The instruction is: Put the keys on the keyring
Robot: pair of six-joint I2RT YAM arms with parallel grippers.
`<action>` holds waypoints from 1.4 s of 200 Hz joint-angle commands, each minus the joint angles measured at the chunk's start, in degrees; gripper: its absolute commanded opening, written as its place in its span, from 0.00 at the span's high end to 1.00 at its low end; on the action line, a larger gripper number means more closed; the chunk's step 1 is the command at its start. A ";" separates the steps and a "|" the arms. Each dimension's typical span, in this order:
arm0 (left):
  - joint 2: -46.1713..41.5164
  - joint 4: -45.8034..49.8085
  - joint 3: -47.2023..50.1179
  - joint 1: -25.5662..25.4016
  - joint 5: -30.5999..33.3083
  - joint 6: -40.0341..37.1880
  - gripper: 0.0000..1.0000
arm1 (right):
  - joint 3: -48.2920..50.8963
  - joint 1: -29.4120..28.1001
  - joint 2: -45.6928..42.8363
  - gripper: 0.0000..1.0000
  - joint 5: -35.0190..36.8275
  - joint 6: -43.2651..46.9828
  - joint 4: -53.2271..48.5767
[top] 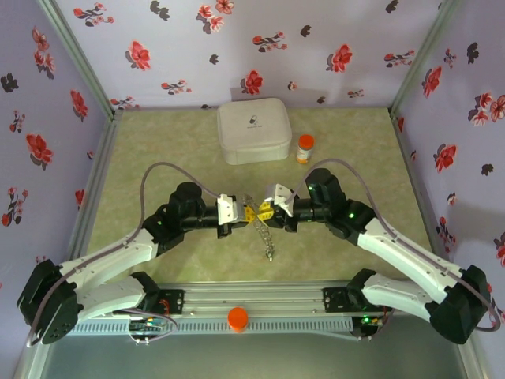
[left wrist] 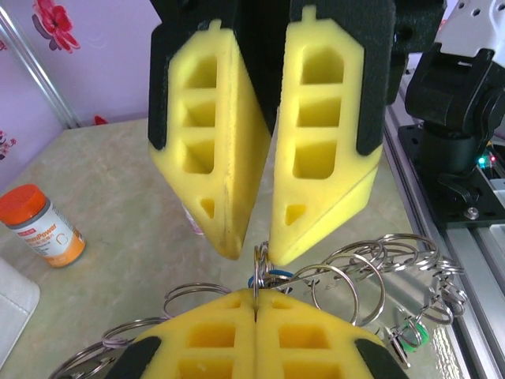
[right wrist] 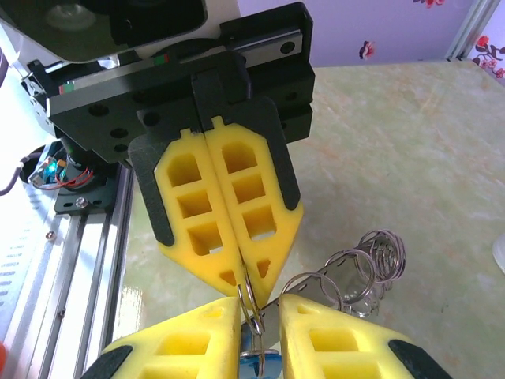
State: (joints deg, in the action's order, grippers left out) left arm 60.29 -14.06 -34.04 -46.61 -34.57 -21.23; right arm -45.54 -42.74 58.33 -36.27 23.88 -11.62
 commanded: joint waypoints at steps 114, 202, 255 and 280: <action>0.60 -2.25 -0.85 -0.32 0.39 -0.08 0.73 | -2.31 0.16 1.47 1.00 -2.57 -0.57 -1.18; 2.79 8.00 -4.98 -0.59 1.26 -4.40 0.80 | -11.03 -2.14 5.28 1.00 3.04 5.67 -16.62; 4.35 8.34 -6.44 -0.59 -0.24 -4.85 0.89 | -13.41 -5.18 7.75 1.00 6.31 7.98 -19.32; 3.96 8.62 -6.32 -0.67 -0.24 -5.38 0.98 | -13.89 -5.26 7.99 1.00 6.96 8.47 -20.46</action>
State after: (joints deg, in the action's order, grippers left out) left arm 64.36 -4.64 -38.09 -46.89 -34.54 -25.41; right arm -57.17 -46.94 66.41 -28.69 30.94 -30.96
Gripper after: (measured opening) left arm 0.045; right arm 0.049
